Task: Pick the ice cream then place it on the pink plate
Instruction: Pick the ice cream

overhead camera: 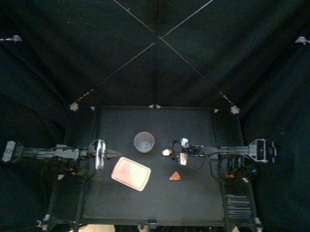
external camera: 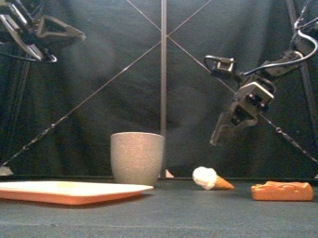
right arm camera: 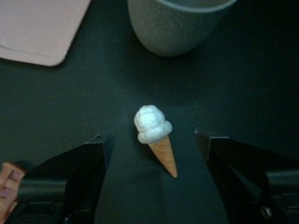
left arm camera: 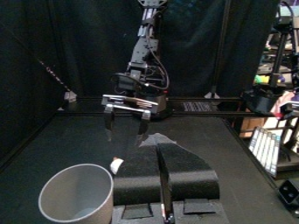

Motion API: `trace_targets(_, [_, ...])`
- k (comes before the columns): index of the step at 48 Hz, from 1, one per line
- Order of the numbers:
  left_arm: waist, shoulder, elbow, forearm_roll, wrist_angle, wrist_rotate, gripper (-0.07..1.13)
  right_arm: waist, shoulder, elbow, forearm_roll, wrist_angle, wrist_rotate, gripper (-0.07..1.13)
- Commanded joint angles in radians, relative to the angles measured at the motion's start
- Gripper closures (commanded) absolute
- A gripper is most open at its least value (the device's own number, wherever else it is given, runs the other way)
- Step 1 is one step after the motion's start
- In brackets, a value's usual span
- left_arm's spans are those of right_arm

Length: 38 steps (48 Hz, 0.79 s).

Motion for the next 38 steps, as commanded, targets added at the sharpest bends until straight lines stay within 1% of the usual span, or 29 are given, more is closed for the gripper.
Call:
trace_targets(1, [-0.002,0.002,-0.012,0.003,-0.003,0.000,1.07,-0.023,0.034,-0.043,-0.011,0.025,-0.002,0.01])
trace_targets(17, [-0.002,0.000,-0.009,0.003,-0.003,0.002,1.07,-0.021,0.189,-0.107,-0.028,0.067,-0.005,0.01])
trace_targets(27, [-0.002,0.000,-0.008,0.003,-0.003,0.000,1.07,-0.023,0.253,-0.173,-0.029,0.118,0.000,0.04])
trace_targets(31, [-0.002,0.000,-0.008,0.003,-0.003,0.000,1.07,-0.025,0.264,-0.190,-0.028,0.137,-0.002,0.10])
trace_targets(38, [-0.002,0.000,-0.008,0.003,-0.003,0.000,1.07,-0.023,0.265,-0.204,-0.025,0.146,-0.003,0.35])
